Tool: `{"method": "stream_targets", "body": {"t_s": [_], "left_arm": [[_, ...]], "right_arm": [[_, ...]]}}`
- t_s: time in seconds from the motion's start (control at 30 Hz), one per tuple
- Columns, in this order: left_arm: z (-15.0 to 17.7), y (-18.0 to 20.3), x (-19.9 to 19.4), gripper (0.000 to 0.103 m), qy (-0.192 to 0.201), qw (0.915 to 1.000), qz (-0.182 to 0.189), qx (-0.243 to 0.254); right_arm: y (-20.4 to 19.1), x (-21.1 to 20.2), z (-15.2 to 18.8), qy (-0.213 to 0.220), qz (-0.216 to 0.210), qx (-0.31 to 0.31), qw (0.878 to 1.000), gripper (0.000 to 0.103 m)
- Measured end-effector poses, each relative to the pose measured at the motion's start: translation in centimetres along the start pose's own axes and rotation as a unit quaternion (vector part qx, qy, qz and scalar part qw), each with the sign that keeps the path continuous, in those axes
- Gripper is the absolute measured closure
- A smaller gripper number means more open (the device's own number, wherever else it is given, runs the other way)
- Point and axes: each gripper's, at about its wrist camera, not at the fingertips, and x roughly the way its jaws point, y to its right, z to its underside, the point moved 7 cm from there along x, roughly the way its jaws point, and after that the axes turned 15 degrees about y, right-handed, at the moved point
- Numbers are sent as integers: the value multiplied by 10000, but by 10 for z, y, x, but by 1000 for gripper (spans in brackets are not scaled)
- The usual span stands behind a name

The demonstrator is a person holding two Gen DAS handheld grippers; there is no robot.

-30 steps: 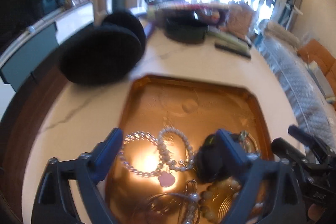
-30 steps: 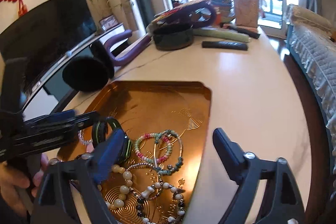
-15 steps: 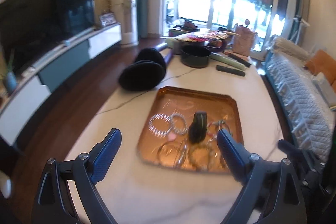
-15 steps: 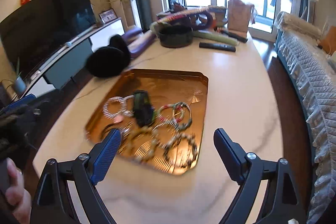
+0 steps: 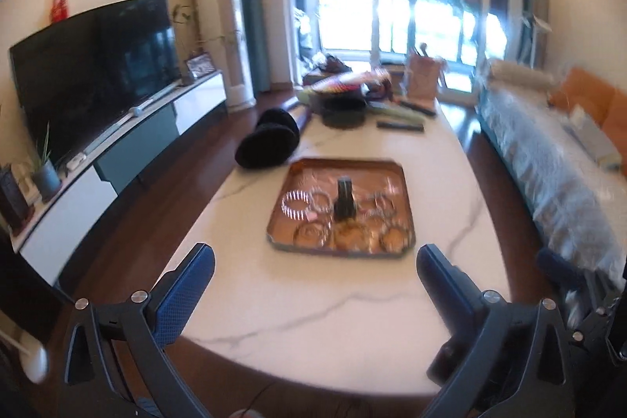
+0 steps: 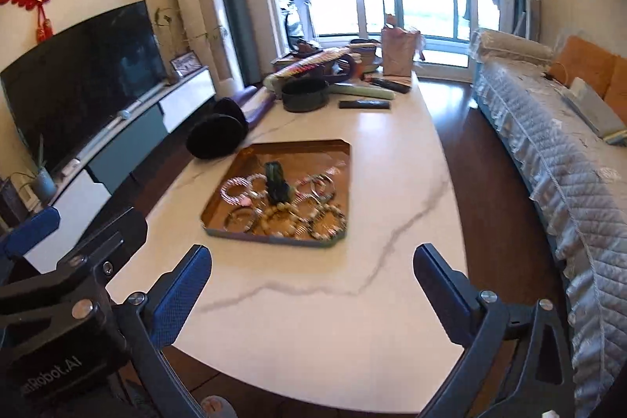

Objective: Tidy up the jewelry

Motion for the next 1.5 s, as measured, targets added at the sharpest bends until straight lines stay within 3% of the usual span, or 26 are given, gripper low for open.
{"method": "stream_targets", "body": {"t_s": [0.07, 0.3, 0.53, 1.5], "left_arm": [[9, 6, 0, 1, -104, 9999, 18, 125], [30, 11, 1, 1, -330, 9994, -18, -140], [24, 14, 3, 1, -117, 9999, -11, -111], [27, 15, 34, 1, -359, 9993, 14, -67]], "right_arm": [[3, 0, 9, -50, 59, -51, 10000, 0], [10, 4, 26, -250, 139, -100, 9995, 0], [13, 4, 19, -12, 287, -173, 9994, 0], [18, 30, 19, -119, 228, -111, 9996, 0]]}}
